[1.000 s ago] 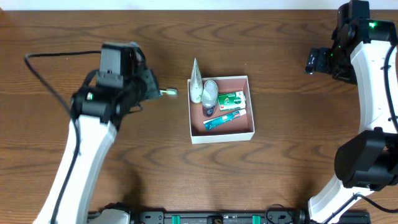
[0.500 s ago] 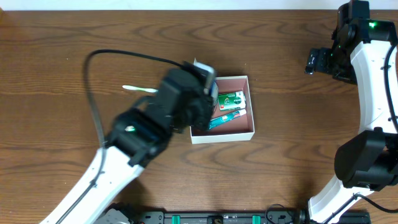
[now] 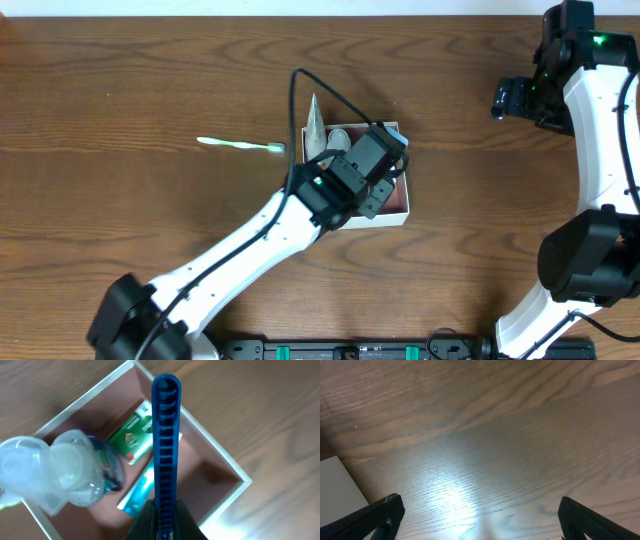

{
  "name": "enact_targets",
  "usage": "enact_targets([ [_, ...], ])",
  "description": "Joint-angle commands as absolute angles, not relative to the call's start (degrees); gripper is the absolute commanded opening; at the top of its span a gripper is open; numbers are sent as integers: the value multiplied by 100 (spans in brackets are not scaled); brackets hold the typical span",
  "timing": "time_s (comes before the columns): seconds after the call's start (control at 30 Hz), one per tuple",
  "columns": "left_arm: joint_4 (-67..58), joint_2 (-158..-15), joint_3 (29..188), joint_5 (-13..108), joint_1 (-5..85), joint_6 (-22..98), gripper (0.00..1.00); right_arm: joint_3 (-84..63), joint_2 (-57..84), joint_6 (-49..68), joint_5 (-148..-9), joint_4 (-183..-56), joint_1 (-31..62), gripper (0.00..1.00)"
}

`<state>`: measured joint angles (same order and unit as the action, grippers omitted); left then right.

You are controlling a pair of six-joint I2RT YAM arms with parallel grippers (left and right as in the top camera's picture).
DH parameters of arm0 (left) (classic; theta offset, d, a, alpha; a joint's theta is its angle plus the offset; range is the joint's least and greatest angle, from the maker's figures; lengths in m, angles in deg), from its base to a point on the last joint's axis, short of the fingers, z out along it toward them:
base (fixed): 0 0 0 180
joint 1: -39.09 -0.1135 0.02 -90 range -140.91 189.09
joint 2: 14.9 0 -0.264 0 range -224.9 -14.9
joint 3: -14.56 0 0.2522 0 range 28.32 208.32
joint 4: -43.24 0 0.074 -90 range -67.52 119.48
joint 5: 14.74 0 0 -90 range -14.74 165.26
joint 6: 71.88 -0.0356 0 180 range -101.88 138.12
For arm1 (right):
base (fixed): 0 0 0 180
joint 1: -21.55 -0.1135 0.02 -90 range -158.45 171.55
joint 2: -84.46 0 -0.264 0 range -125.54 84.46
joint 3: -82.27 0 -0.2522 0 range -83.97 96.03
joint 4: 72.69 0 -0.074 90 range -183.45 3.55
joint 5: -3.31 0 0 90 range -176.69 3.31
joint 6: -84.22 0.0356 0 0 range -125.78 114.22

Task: Pack container
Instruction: 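Carry the blue razor right and lower it into the box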

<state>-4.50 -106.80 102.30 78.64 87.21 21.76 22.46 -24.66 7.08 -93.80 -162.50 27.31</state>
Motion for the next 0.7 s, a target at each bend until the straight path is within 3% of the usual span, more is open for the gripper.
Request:
enact_targets([
  [0.0,-459,-10907,10317,8358,8717,1212,7,2316,-2365,634,-9417,-16255,2716,99],
  [0.13,-474,-11063,10289,8358,8715,-115,8,2316,-2365,634,-9417,-16255,2716,99],
  [0.5,-843,-11098,10265,8358,8712,-1789,10,2316,-2365,634,-9417,-16255,2716,99],
  [0.57,-841,-11098,10265,8351,8712,-1787,62,2316,-2365,634,-9417,-16257,2716,99],
  [0.63,-835,-11098,10265,8351,8712,-1787,85,2316,-2365,634,-9417,-16257,2716,99],
  [0.67,-824,-11098,10265,8353,8712,-1787,90,2316,-2365,634,-9417,-16257,2716,99],
])
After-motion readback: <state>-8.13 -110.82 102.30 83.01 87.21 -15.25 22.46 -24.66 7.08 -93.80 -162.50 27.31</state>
